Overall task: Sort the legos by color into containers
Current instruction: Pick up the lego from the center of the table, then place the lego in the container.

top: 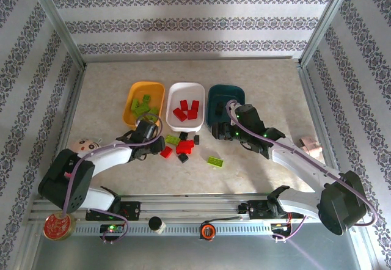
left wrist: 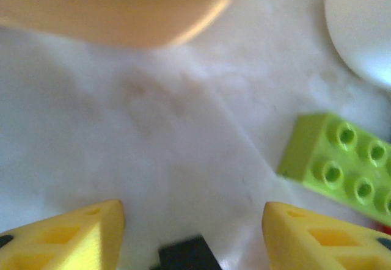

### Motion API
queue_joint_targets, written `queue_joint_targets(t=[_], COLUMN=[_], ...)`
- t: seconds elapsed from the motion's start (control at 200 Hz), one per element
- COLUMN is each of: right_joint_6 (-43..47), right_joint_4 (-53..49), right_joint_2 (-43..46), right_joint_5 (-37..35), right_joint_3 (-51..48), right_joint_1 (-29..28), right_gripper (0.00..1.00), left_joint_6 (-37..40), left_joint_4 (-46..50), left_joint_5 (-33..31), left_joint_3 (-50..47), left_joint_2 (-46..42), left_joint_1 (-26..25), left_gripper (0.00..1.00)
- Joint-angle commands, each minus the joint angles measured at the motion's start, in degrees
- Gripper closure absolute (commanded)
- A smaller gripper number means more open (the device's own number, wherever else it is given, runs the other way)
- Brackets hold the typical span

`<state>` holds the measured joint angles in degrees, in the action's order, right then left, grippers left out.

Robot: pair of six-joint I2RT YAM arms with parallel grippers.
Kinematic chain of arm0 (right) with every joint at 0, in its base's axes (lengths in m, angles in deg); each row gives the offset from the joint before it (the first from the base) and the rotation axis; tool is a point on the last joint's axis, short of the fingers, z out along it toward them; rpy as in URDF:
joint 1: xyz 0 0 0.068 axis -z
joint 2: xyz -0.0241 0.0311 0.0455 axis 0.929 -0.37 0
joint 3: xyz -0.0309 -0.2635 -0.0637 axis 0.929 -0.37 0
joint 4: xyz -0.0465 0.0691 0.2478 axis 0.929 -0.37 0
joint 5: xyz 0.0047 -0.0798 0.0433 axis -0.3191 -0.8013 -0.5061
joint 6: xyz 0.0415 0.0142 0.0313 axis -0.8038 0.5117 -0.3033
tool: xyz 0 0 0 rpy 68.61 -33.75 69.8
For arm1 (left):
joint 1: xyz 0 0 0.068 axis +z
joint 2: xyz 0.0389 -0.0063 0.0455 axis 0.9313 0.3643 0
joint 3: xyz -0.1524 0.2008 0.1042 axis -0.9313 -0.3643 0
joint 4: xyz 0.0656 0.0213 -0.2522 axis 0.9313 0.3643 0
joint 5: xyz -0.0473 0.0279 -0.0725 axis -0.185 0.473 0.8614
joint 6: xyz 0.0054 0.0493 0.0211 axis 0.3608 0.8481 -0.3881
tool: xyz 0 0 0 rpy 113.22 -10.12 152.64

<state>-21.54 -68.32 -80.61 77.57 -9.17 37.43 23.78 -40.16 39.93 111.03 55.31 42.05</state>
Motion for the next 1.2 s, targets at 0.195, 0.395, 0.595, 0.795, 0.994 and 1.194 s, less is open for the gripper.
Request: queue_joint_targets(t=[0.195, 0.395, 0.595, 0.795, 0.994, 1.194], right_joint_6=[0.1, 0.0, -0.9, -3.1, -4.1, -4.1], right_joint_4=[1.6, 1.3, 0.9, 0.2, -1.7, -3.6], right_joint_2=[-0.1, 0.8, 4.8, 13.2, 19.9, 21.7], right_joint_5=[1.1, 0.7, -1.4, -5.3, -5.9, -5.1], right_joint_3=[-1.3, -2.2, -4.7, -8.5, -10.7, -12.0], right_joint_1=[0.6, 0.6, 1.6, 5.2, 6.6, 6.8], right_gripper=[0.31, 0.31, 0.31, 0.31, 0.30, 0.30], left_joint_6=[-2.2, -1.2, -0.5, -0.1, 1.5, 4.9], left_joint_4=[4.0, 3.0, 8.0, 7.0, 1.4, 7.8], left_joint_5=[0.3, 0.6, -0.7, -0.4, 9.0, 10.2], left_joint_3=[-4.4, -2.1, 1.8, 14.8, 36.1, 58.1], left_joint_2=[-3.1, -1.3, -6.7, -1.4, 18.0, 34.6], left_joint_1=[-3.5, -3.5, -8.0, -17.5, -18.9, -18.0], left_gripper=[0.50, 0.71, 0.80, 0.80, 0.80, 0.78])
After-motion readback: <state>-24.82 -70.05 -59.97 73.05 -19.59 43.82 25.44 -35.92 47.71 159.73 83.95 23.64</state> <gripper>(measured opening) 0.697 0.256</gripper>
